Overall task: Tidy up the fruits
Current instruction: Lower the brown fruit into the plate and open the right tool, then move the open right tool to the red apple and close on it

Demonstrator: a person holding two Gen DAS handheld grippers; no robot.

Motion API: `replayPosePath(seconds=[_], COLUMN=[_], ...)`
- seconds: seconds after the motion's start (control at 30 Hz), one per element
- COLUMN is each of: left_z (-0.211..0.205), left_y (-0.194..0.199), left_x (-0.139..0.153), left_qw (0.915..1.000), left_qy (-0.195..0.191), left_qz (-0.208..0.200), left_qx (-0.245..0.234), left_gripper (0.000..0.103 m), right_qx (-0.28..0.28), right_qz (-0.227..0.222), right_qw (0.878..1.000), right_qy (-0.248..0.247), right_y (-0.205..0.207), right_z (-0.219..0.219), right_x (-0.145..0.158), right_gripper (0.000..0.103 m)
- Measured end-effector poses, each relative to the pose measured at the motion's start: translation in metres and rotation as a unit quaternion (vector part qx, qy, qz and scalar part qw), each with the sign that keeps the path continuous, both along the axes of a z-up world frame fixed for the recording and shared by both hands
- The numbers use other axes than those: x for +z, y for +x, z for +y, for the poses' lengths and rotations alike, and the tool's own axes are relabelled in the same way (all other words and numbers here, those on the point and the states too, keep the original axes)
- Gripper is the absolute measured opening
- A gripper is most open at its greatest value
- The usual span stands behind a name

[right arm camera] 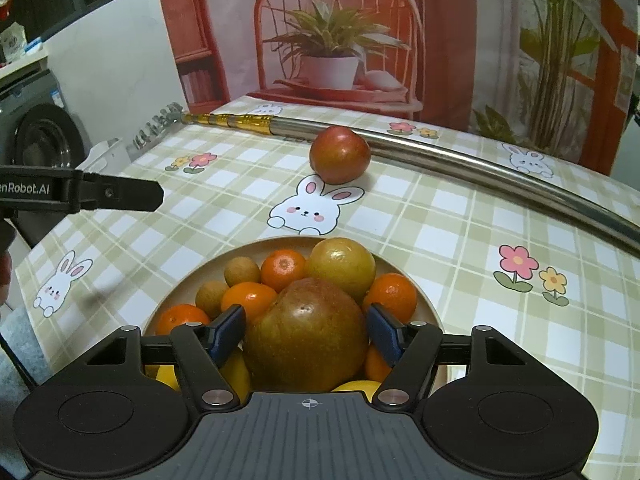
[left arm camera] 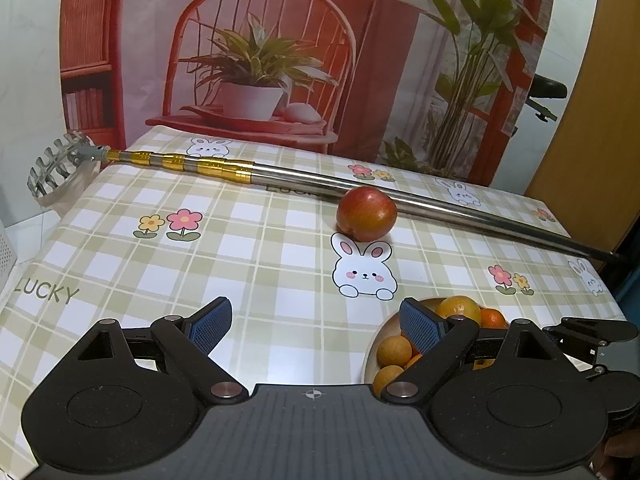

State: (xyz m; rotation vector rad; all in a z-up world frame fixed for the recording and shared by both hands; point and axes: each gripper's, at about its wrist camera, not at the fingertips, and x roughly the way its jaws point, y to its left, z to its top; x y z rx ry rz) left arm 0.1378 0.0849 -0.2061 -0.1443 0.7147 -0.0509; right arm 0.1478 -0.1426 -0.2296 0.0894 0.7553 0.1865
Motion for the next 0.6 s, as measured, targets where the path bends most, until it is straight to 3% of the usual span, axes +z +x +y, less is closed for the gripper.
replayPosePath(seconds=[0.3,0.6], left_z=[0.011,0.032], left_y=[0.0,0.0], left_x=[0.0,-0.002], left_qw=[0.9999,0.9985], left_qy=[-0.005,-0.031], left_qz=[0.001,0.003], left_qx=[0.015,0.046], left_gripper=[0.092,0.092], right_qx=[-0.01,-0.004], right_qz=[-0.035,-0.087], right_qw=[0.999,0.996], right_qy=[0.005,-0.024], right_y=[0.003,0.05], right_z=[-0.015,-0.027], right_x=[0.031,0.066], right_gripper=[0.062,0.063])
